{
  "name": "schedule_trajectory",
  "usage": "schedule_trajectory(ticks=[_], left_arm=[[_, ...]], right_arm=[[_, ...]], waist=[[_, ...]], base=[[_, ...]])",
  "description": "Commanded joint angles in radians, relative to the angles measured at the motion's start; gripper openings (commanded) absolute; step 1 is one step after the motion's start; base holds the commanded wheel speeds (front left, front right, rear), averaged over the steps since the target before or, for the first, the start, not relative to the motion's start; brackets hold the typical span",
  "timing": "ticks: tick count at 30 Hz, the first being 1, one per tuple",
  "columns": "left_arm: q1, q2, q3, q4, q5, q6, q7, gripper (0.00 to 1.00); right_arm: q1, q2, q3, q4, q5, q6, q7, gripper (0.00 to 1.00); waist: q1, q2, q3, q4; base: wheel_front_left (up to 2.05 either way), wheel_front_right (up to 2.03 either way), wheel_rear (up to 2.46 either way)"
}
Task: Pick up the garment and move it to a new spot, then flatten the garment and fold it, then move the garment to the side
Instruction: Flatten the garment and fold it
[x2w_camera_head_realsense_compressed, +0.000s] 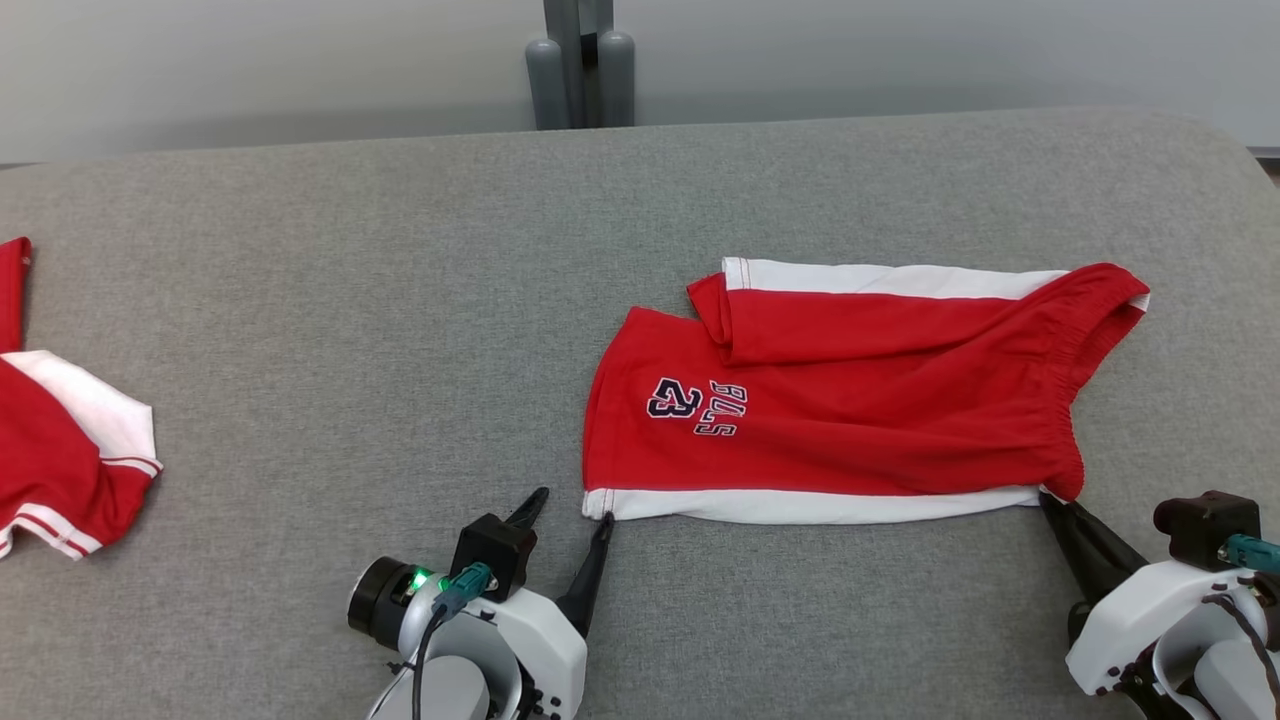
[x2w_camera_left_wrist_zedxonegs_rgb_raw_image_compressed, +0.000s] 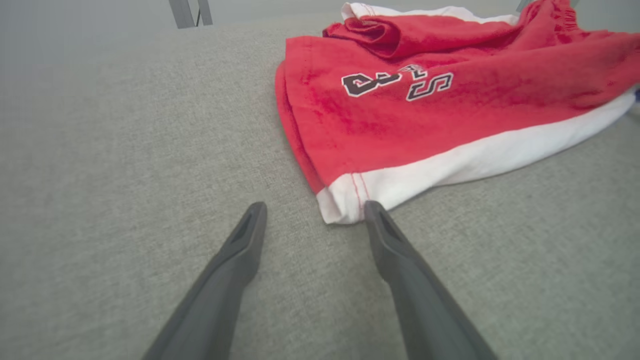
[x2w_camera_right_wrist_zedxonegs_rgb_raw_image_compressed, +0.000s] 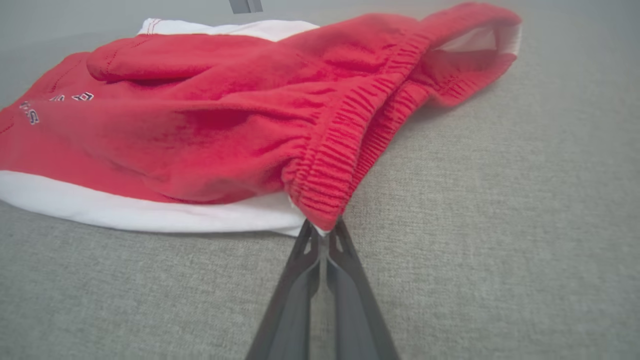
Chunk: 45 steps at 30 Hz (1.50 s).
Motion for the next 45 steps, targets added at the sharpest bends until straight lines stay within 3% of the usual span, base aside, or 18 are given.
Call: schedule_trajectory(ticks=[1,14,15,16,17,25,33,41,45], left_arm=[[-0.022,0.004,-0.011,0.006,-0.013,-0.007,-0.004,1.0],[-0.047,0.004,-0.091,0.002,-0.088,-0.01,-0.003,1.0],[-0.05,0.004,-0.099,0.008,-0.093,-0.009,-0.003,0.86],[-0.052,0.005,-0.107,0.016,-0.101,-0.008,-0.003,0.05],[-0.053,0.005,-0.113,0.022,-0.108,-0.008,-0.001,0.0],[-0.055,0.004,-0.127,0.007,-0.13,-0.003,-0.001,0.0],[-0.038,0.004,-0.135,0.013,-0.15,-0.049,-0.002,0.0],[-0.013,0.005,-0.066,-0.11,-0.278,-0.11,-0.002,0.0],[-0.064,0.005,-0.063,-0.142,-0.368,-0.138,-0.002,0.0]], right_arm=[[-0.012,-0.009,0.004,0.005,0.009,0.0,-0.002,0.0],[-0.038,-0.005,0.026,0.01,0.014,0.0,-0.002,0.0],[-0.041,-0.005,0.026,0.009,0.015,0.0,-0.002,0.0],[-0.043,-0.004,0.026,0.009,0.015,0.0,-0.002,0.0],[-0.043,-0.002,0.025,0.009,0.015,0.0,-0.002,0.0],[-0.033,-0.001,0.025,0.009,0.021,0.0,-0.002,0.0],[-0.019,-0.028,0.052,-0.01,0.061,0.0,-0.002,0.0],[-0.041,-0.106,0.128,-0.102,0.16,0.0,-0.001,0.0],[-0.092,-0.168,0.209,-0.216,0.261,0.0,0.049,0.0]], waist=[[0.0,-0.0001,0.006,-0.005],[0.0,-0.0001,0.022,-0.01],[0.0,-0.0001,0.022,-0.009],[0.0,-0.0001,0.023,-0.009],[0.0,-0.0001,0.023,-0.008],[0.0,-0.0001,0.018,0.003],[0.0,-0.0001,-0.03,0.013],[0.0,-0.0001,-0.112,0.026],[0.0,-0.0001,-0.158,0.036]], base=[[0.0,0.0,0.0],[0.0,0.0,0.0],[0.0,0.0,0.0],[0.0,0.0,0.0],[0.0,0.0,0.0],[0.0,0.0,0.0],[0.0,0.0,0.0],[0.0,0.0,0.0],[0.0,0.0,0.0]])
